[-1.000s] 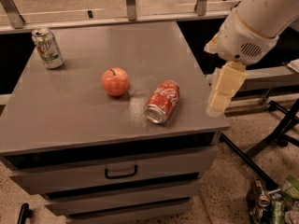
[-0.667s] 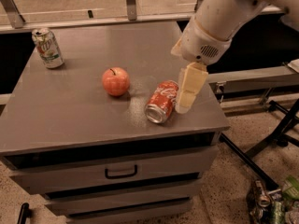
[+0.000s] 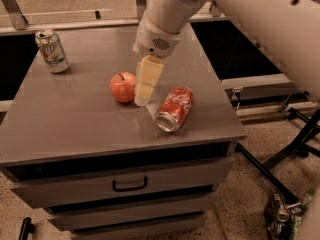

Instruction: Move apple near 7up can

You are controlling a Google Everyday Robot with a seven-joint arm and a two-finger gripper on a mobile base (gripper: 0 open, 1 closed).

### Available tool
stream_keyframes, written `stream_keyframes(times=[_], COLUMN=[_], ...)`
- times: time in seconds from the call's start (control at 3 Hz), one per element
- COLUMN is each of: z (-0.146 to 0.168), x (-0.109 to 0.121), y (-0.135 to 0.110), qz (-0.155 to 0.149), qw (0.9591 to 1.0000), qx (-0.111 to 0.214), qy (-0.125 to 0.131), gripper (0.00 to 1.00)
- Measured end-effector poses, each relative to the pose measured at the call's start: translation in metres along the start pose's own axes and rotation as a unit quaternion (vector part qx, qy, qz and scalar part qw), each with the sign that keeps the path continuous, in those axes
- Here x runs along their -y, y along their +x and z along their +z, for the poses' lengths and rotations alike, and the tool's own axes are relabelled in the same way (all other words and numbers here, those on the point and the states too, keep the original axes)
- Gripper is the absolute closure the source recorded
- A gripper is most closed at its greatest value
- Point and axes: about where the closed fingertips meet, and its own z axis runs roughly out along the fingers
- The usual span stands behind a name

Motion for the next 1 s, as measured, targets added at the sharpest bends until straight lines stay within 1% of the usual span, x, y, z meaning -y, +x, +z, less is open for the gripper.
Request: stream_keyframes(times=[0.33, 0.67, 1.0], z=[0.016, 0.03, 0.04], x=[0.017, 0.022, 0.023], y=[-0.028, -0.04, -0.037], qz=[0.016, 0.031, 0.038], qw=[0.9998, 0.9994, 0.9991], qx=[0.002, 0.0, -0.013], qy=[-0.011, -0.017, -0.011], gripper=[0.0, 0.0, 0.0])
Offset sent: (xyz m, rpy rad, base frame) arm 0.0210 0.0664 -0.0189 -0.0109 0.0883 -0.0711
